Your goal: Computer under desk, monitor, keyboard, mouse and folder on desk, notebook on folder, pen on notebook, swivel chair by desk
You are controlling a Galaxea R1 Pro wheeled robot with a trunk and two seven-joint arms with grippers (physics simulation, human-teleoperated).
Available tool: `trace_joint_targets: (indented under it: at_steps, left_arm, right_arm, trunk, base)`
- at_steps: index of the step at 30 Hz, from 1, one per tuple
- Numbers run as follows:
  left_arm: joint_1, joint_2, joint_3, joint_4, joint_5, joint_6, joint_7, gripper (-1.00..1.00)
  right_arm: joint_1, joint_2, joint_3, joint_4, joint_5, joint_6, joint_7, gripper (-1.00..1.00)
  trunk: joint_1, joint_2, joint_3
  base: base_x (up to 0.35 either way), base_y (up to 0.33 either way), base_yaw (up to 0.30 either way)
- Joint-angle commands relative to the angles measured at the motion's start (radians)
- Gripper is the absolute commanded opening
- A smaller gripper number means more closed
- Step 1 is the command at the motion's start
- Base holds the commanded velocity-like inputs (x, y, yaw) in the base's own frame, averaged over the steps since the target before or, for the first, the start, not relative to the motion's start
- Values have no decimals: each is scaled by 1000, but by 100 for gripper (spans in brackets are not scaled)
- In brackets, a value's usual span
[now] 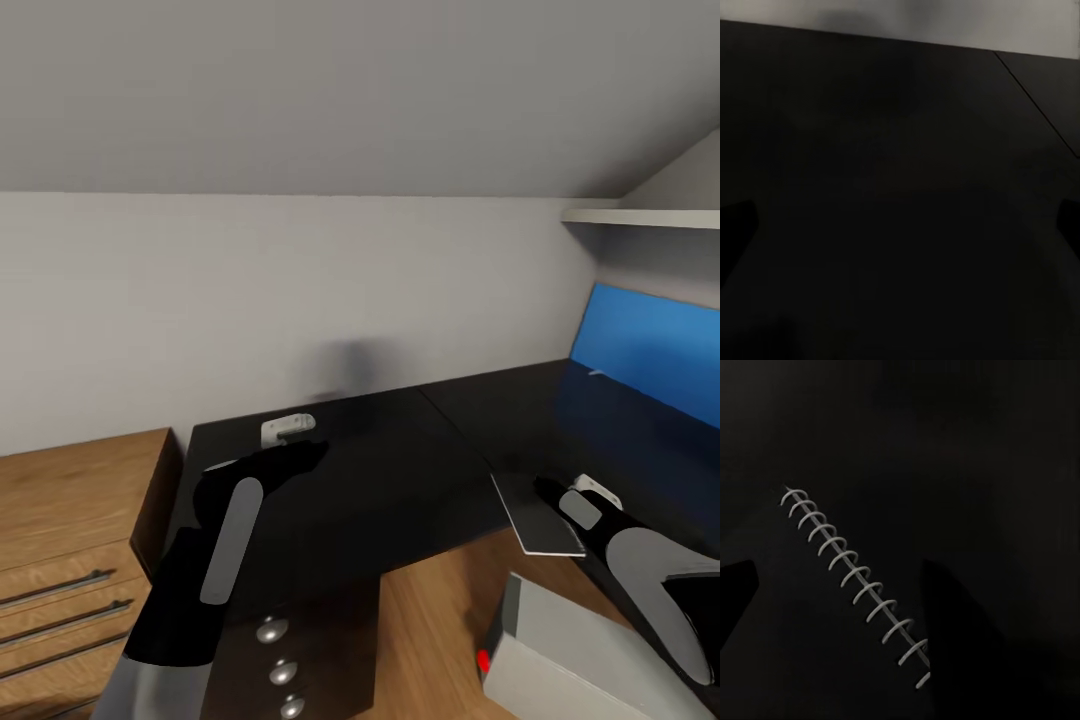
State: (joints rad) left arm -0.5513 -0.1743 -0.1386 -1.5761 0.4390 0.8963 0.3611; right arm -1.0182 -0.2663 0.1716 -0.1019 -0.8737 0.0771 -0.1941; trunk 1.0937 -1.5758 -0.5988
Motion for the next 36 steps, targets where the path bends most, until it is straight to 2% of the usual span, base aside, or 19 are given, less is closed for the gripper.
trace_joint_targets:
  at_steps: [1, 10, 36]
  left_arm:
    - [-1, 0, 0, -1, 10, 3, 10, 100]
    - [-1, 0, -1, -1, 10, 3, 10, 100]
    - [-1, 0, -1, -1, 10, 3, 10, 100]
  right_arm:
    - [1, -1, 2, 30, -12, 9, -7, 100]
    - [1, -1, 3, 30, -11, 9, -6, 100]
    - [1, -1, 3, 30, -8, 9, -8, 100]
  trunk:
    - [0, 0, -1]
    - [0, 0, -1]
    - [-99, 182, 80]
  base:
    - [99, 0, 0]
    - [34, 0, 0]
    - [1, 0, 0]
